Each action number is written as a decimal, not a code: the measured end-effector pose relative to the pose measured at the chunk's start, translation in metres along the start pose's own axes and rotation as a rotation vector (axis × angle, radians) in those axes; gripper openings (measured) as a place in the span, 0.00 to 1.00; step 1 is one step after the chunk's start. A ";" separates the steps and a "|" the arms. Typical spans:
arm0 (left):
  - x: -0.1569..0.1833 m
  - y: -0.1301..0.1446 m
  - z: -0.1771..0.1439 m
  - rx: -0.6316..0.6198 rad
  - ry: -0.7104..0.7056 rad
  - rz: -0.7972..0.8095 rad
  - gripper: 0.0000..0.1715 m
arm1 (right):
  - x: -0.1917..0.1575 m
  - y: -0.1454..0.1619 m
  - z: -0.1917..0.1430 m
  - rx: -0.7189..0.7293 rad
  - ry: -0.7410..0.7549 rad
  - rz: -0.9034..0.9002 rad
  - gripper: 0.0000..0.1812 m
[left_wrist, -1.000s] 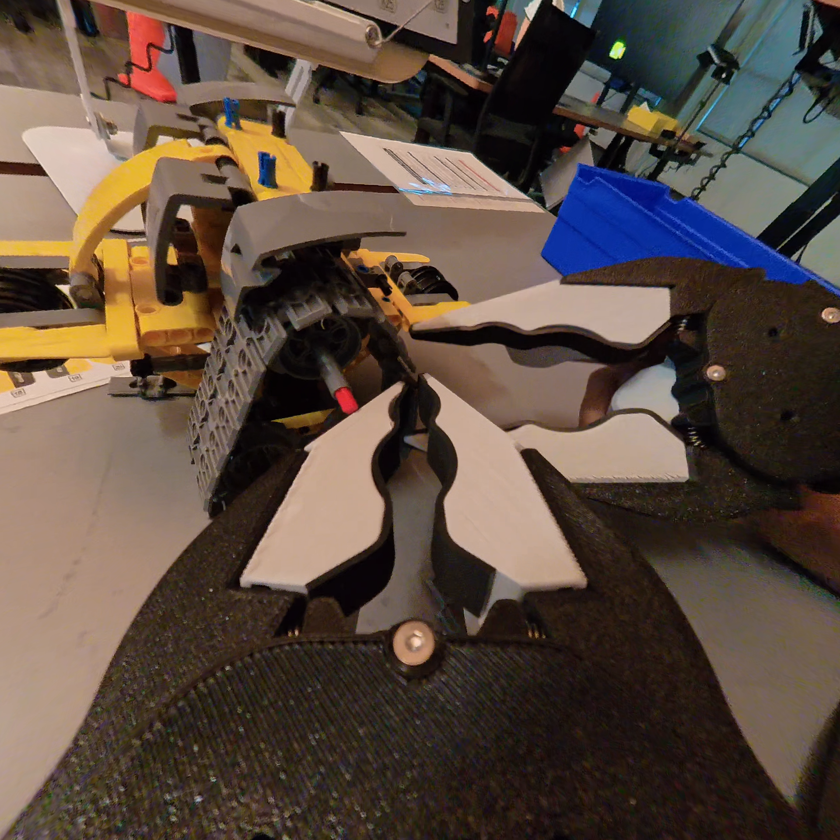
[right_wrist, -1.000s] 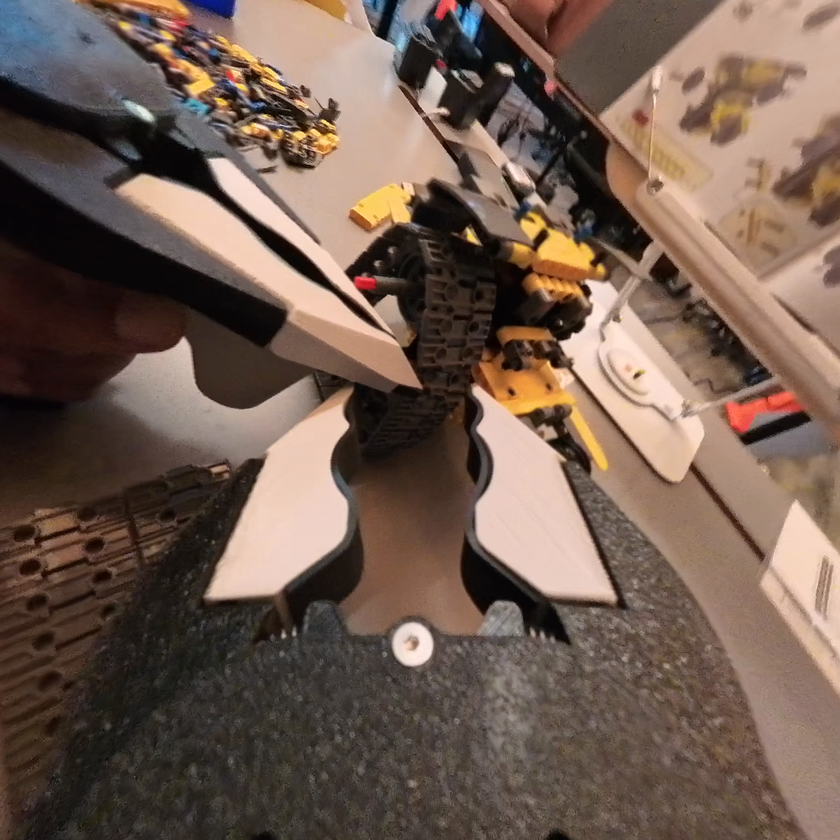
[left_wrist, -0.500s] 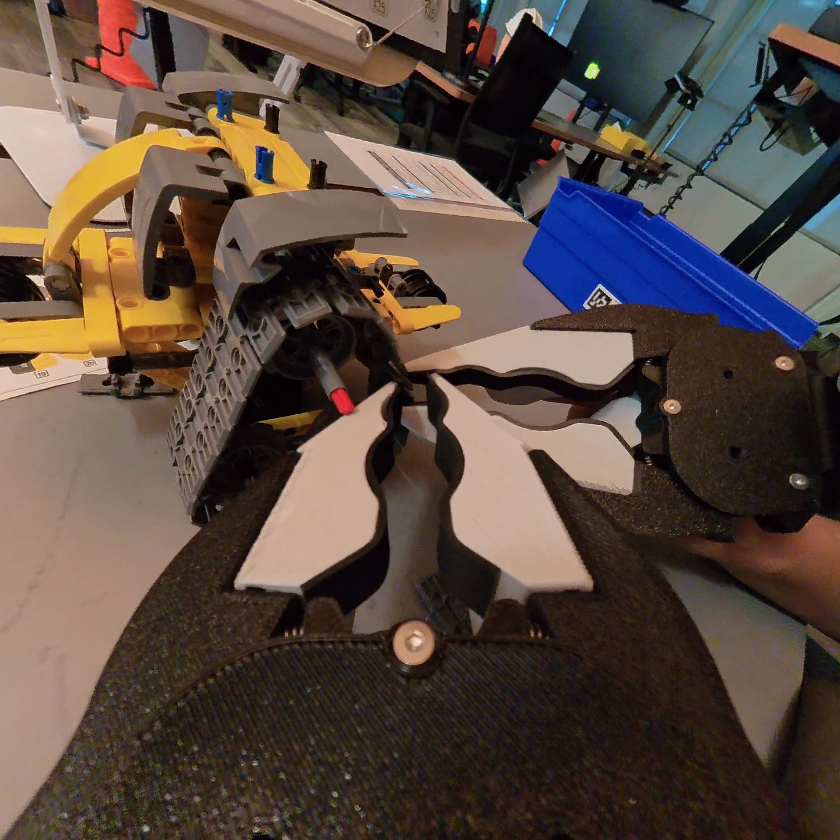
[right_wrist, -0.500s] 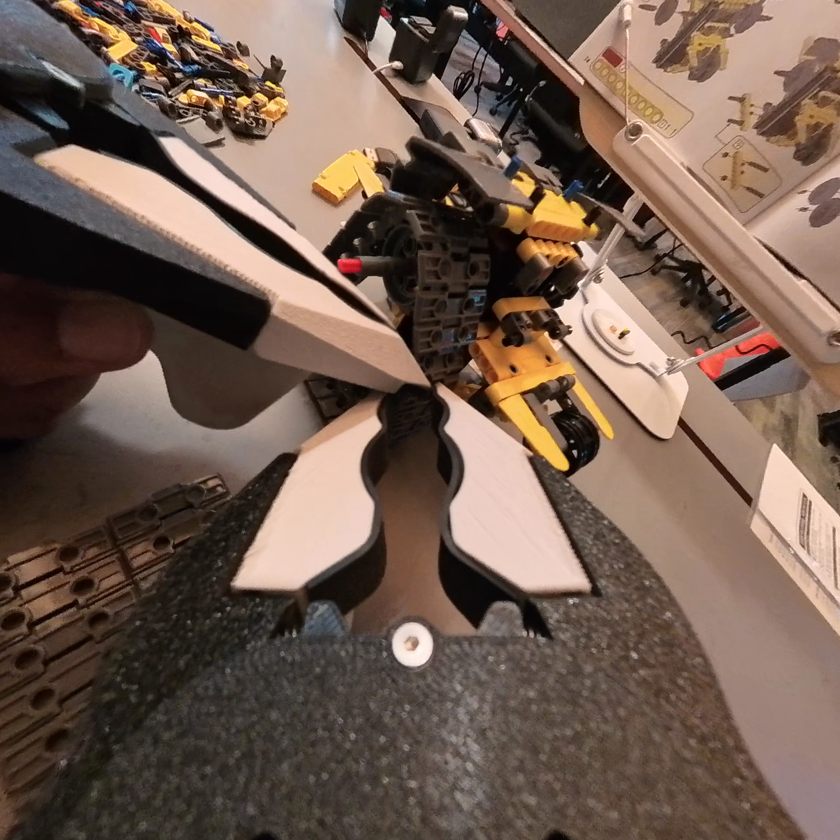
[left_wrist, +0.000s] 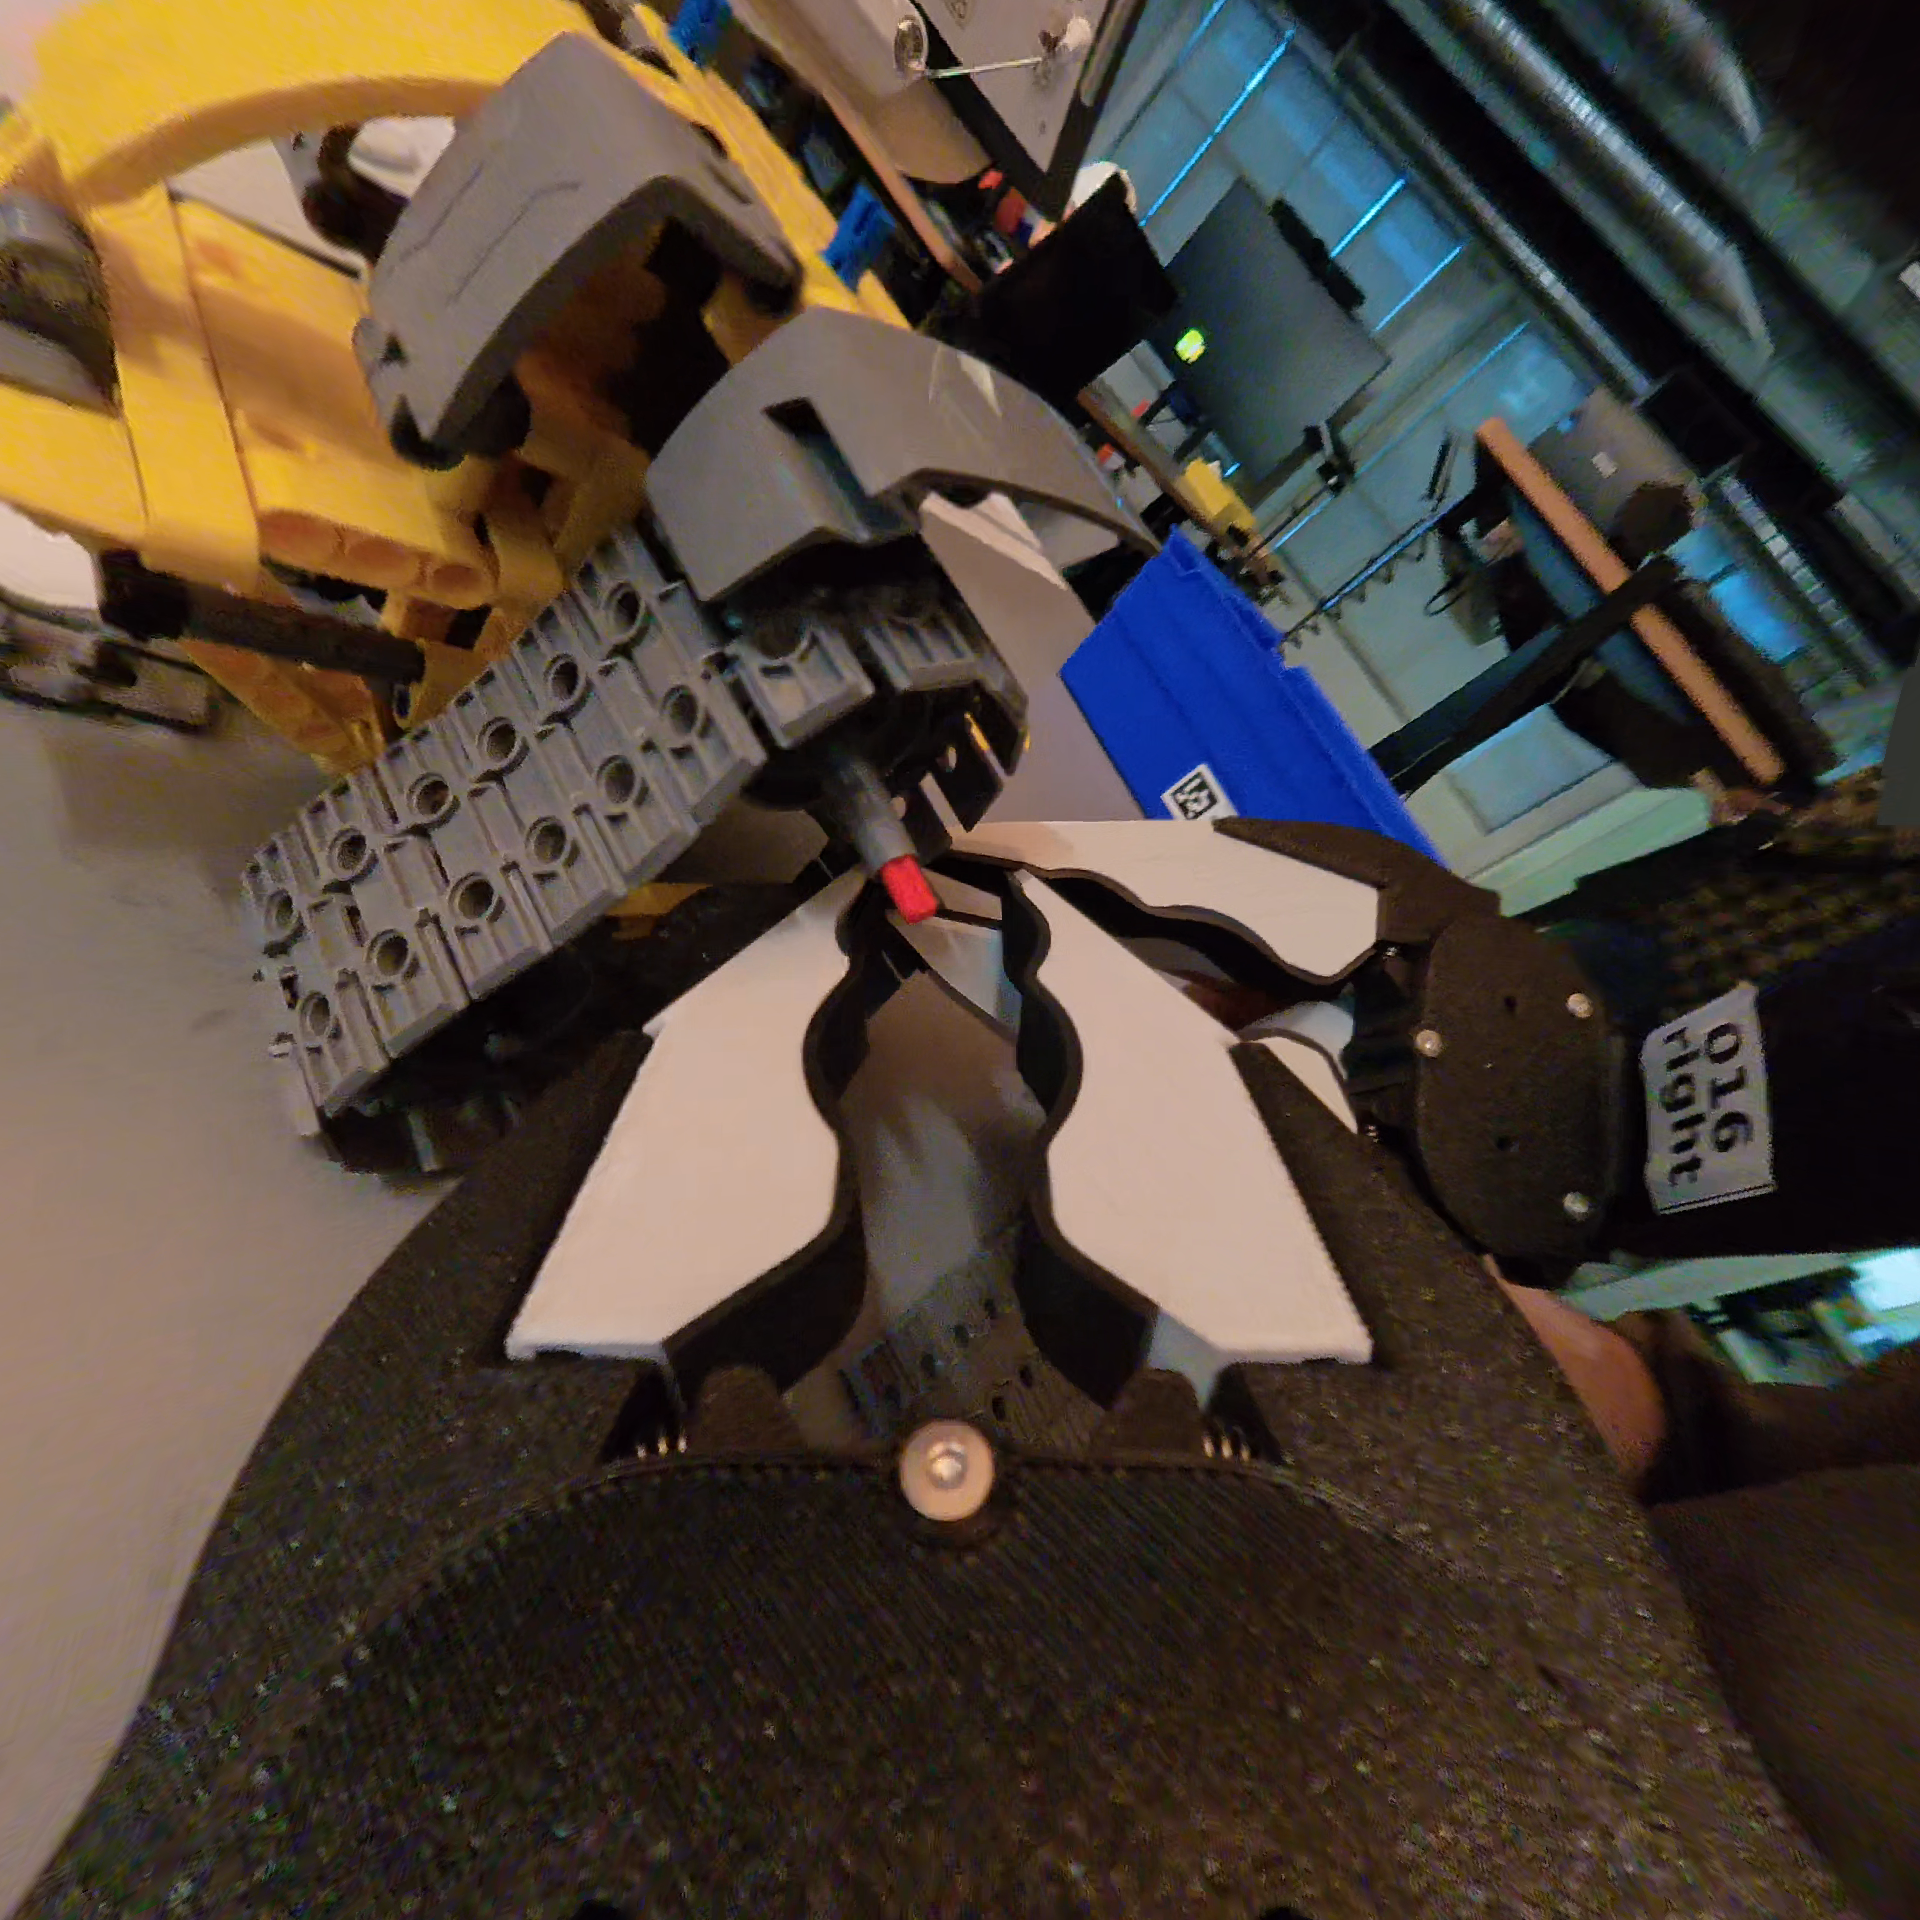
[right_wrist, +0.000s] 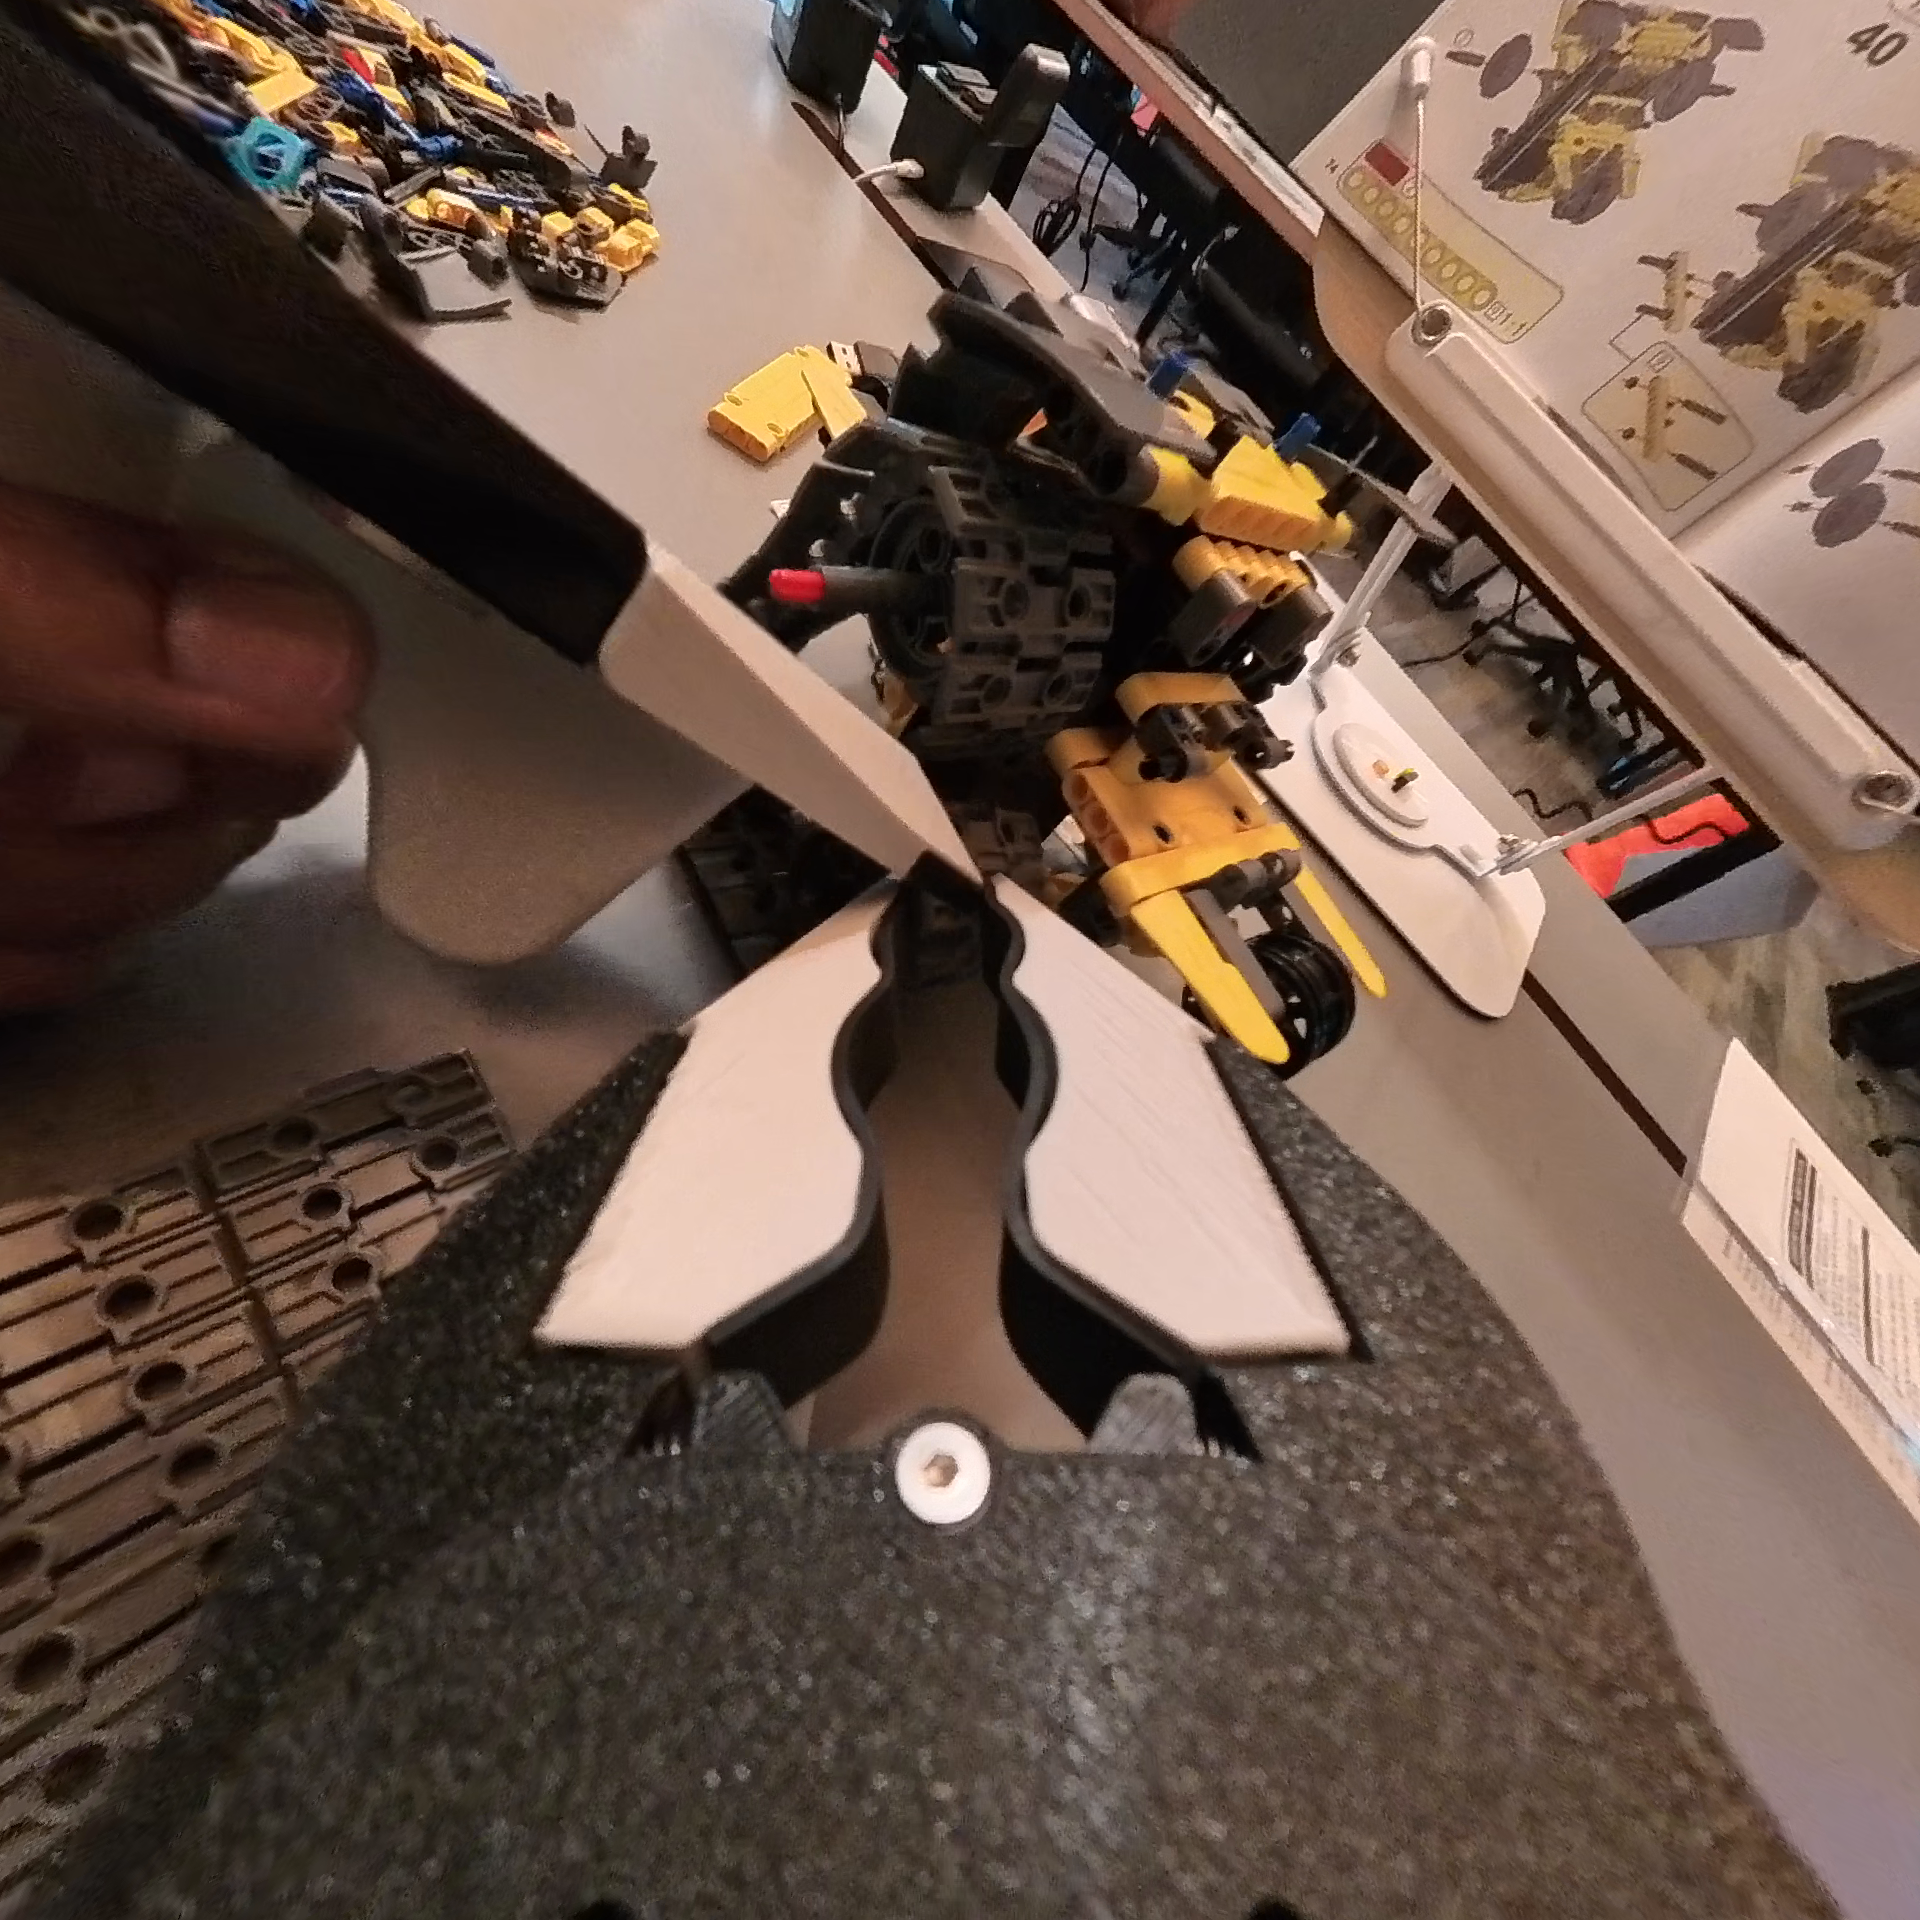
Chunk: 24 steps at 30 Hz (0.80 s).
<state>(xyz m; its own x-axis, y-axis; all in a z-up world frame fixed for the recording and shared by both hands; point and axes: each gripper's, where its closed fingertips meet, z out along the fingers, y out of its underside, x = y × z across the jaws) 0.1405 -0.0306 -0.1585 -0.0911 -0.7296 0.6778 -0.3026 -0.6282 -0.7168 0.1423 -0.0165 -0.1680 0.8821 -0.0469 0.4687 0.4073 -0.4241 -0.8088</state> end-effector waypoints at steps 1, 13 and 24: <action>0.000 0.000 0.000 0.005 0.017 -0.029 0.11 | 0.000 0.000 0.000 0.005 0.000 -0.007 0.06; -0.003 -0.008 -0.002 0.089 0.084 -0.215 0.03 | -0.003 -0.004 -0.005 0.075 -0.051 -0.036 0.07; -0.006 -0.007 -0.002 0.091 0.075 -0.246 0.01 | 0.010 -0.035 -0.025 0.238 -0.278 0.296 0.19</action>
<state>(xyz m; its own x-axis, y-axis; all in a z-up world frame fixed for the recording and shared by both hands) 0.1410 -0.0213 -0.1573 -0.0959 -0.5321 0.8412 -0.2384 -0.8082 -0.5385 0.1313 -0.0249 -0.1261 0.9853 0.1233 0.1186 0.1426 -0.2088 -0.9675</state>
